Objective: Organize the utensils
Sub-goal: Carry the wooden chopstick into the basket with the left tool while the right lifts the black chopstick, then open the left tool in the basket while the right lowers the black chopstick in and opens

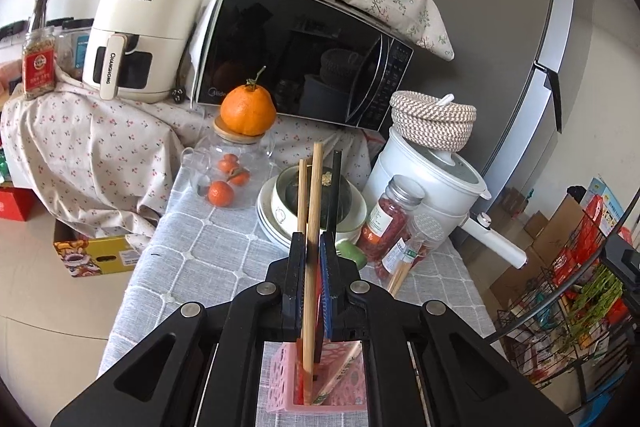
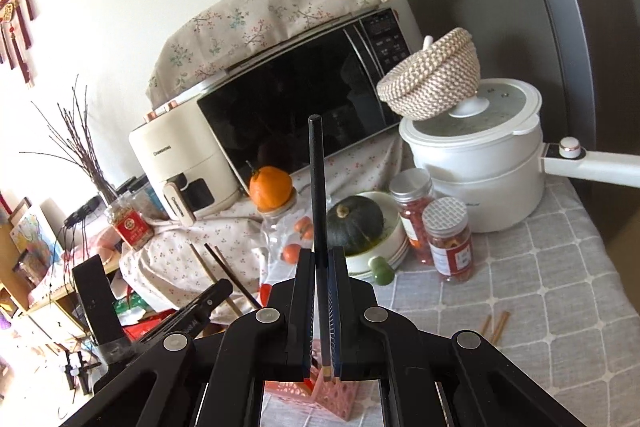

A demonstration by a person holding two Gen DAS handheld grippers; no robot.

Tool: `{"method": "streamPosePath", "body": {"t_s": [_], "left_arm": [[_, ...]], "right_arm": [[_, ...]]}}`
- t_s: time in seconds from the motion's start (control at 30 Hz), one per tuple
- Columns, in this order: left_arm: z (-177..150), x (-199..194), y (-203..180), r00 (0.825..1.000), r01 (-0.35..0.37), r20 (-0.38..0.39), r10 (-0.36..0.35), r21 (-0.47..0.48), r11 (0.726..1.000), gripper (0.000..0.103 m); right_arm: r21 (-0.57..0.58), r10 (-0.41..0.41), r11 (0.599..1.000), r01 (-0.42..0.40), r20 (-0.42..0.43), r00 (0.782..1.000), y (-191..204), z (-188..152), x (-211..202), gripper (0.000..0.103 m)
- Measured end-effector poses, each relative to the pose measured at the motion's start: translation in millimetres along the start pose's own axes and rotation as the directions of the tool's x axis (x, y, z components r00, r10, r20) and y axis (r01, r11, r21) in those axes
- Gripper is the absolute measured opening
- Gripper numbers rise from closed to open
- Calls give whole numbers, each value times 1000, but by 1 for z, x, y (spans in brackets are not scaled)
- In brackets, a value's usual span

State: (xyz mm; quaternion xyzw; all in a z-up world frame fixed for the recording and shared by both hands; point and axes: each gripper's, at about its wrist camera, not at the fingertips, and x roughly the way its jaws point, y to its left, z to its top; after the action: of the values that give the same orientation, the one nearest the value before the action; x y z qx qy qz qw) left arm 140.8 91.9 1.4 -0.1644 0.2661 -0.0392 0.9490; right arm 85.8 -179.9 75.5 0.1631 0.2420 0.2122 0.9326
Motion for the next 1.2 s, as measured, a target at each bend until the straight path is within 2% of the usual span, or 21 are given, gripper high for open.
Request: {"method": "streamPosePath", "body": {"t_s": [0.1,0.23,0.3,0.43,0.63,0.9,1.2], "left_arm": [[1,-6,0,1000,-1,-25,1,3,1000,17],[-4,-17,-2,997,-34,-68,36,29,999,38],[-9,-19,-4,994,-39,-96,45,62,997,41],[-15,-26,0,988,-50,-141,65,104,993,42],[-18,-30,11,981,-47,-184,63,89,995,42],[-27,-26,8,972,-44,-225,71,126,991,43],[-37,-17,4,960,-33,-268,80,175,984,50]], "right_arm": [[7,8,1000,-8,-24,1000,1,-4,12,4],[34,20,999,-18,-67,998,-2,-9,30,4],[48,21,999,-17,-77,997,-4,-11,35,4],[55,7,998,-4,-65,998,-4,-4,31,4],[36,27,999,-27,2,1000,6,7,20,4],[12,15,1000,-15,-58,998,14,-15,63,4],[40,12,999,-6,-139,990,3,-34,100,5]]}}
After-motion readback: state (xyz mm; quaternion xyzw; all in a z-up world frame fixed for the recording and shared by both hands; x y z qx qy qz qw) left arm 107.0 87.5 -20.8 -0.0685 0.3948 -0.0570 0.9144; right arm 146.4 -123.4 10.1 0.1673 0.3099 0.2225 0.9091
